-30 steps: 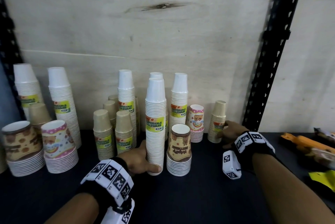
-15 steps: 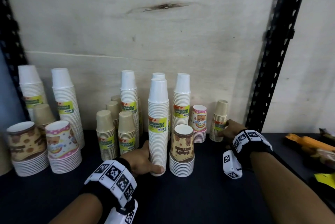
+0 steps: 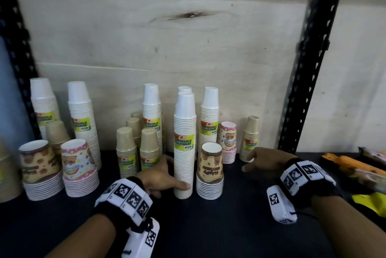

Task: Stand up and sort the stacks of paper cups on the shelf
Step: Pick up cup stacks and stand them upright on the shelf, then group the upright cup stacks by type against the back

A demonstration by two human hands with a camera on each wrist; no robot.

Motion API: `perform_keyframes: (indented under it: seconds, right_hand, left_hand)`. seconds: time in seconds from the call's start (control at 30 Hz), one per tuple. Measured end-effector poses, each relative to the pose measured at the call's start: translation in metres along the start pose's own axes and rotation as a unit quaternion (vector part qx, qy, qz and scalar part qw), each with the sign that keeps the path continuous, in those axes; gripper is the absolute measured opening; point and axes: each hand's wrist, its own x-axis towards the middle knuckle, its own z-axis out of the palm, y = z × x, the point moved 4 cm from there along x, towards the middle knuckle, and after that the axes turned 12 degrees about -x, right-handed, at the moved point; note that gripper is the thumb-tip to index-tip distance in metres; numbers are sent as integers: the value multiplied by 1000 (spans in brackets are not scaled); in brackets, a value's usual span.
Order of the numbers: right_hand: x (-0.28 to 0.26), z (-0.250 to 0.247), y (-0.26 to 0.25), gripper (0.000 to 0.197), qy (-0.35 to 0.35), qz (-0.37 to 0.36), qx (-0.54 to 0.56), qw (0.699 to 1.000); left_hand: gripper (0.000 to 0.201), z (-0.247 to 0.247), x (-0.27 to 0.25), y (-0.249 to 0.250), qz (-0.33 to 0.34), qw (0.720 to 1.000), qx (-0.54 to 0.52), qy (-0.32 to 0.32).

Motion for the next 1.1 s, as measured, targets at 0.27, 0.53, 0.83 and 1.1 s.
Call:
perform_keyframes:
  seconds: [0.27,0.53,0.83,1.1]
  right_hand:
    - [-37,-3,-72,97,20,-95,92,991]
    - [-52,-3,-91,34,70,-170,165,969]
    - [-63,-32,7,24,115,-91,162,976]
    - [-50,-28,82,69,159,29,167,973]
  left_hand:
    - [89,-4,-2,14,78,994,-78,20]
    - [84,4,2,24,172,984,-26,35]
    - [87,75,31,73,210,978,9,-4]
    - [86,125,62,113,232,972,27,-18]
